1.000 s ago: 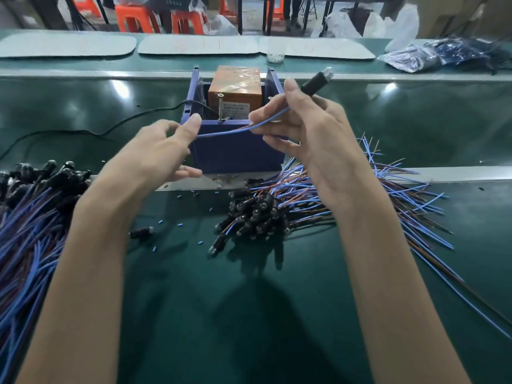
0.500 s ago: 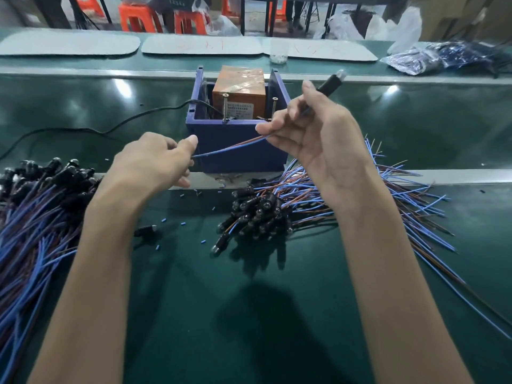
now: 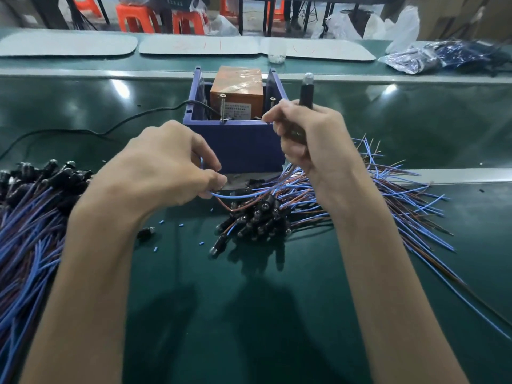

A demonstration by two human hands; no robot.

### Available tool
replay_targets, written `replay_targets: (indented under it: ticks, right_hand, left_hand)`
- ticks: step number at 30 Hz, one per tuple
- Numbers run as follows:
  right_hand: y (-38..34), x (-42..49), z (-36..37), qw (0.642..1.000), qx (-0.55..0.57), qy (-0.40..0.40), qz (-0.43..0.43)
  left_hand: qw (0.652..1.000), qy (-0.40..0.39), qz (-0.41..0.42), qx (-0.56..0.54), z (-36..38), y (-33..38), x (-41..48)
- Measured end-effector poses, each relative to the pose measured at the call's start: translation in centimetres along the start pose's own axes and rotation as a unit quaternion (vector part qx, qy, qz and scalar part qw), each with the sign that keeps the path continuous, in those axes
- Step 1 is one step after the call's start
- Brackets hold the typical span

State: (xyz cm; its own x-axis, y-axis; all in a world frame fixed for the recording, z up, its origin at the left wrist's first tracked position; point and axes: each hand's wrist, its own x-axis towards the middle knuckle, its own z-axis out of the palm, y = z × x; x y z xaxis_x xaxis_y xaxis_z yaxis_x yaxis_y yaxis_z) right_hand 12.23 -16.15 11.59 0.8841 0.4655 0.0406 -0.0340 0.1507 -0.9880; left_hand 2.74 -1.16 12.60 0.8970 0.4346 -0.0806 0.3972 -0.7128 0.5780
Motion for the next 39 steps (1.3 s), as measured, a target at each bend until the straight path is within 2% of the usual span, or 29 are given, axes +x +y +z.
replay_targets:
  ticks: [10,15,23,31,35,39]
  right_hand:
    - [0.2,-0.2,-0.4,0.996,-0.085,0.006,0.023]
    - [0.4,-0.3,0.0,0.987,-0.146,-0.041,0.05]
    - [0.2,-0.7,0.0,0.993,-0.083,-0.073,0.04]
    - [0.2,-0.8,-0.6,0.991,-0.083,-0.105,-0.002]
    - [0.2,-0.6,-0.5,0.996,-0.044,-0.082,0.015]
    - [0.5,-0.2,-0.7,0.997,-0.057,-0.05,0.016]
  left_hand:
    - [0.994,0.017,0.112,-0.007,0.1,2.2,-1.9]
    - [0.987,0.01,0.158,-0.023,0.1,3.0,-2.7]
    - [0.979,-0.048,0.197,-0.033,0.8,3.2,-2.3]
    - [0.971,-0.1,0.212,-0.047,1.1,2.3,-1.4]
    - [0.968,-0.076,0.219,-0.096,1.3,2.1,-0.9]
    - [0.963,-0.035,0.209,-0.163,1.5,2.1,-0.8]
